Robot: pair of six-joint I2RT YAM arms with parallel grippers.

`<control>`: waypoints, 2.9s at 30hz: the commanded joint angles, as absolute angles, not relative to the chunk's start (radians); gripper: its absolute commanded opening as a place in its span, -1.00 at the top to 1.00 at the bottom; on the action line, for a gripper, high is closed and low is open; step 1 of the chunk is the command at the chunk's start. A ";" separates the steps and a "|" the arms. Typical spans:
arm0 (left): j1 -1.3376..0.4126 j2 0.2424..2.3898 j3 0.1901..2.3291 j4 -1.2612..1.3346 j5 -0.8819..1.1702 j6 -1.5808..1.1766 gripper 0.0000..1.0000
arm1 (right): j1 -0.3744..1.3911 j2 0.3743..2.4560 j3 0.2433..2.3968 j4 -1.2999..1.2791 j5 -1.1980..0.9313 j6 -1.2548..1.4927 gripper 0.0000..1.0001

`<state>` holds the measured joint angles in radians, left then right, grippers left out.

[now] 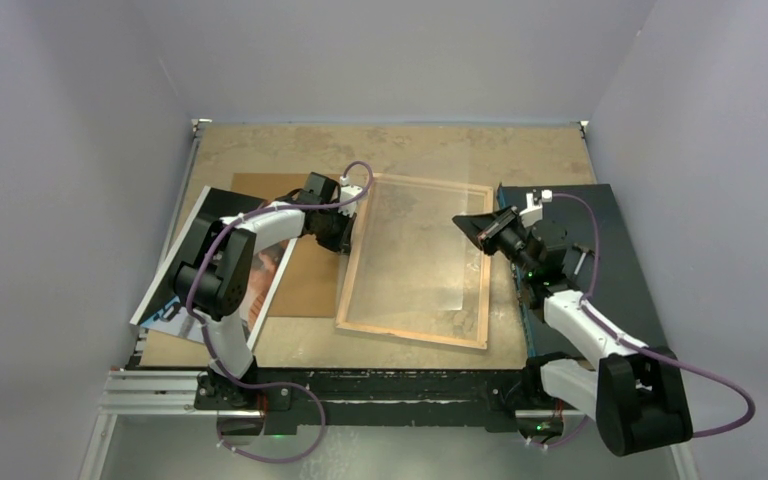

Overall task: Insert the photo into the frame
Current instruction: Place the photo frame item in the photo frame.

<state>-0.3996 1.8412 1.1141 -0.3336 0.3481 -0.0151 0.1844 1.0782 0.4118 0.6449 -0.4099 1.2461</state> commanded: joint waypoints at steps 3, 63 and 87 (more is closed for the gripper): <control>-0.408 1.835 1.129 -0.314 0.419 -0.036 1.00 | 0.227 1.114 0.409 0.668 -0.449 1.249 1.00; -0.394 1.831 1.130 -0.314 0.420 -0.023 1.00 | 0.275 1.175 0.517 0.229 -0.157 0.894 -0.05; -0.393 1.831 1.127 -0.312 0.418 -0.026 1.00 | 0.439 1.404 0.843 -0.208 0.168 0.717 -0.97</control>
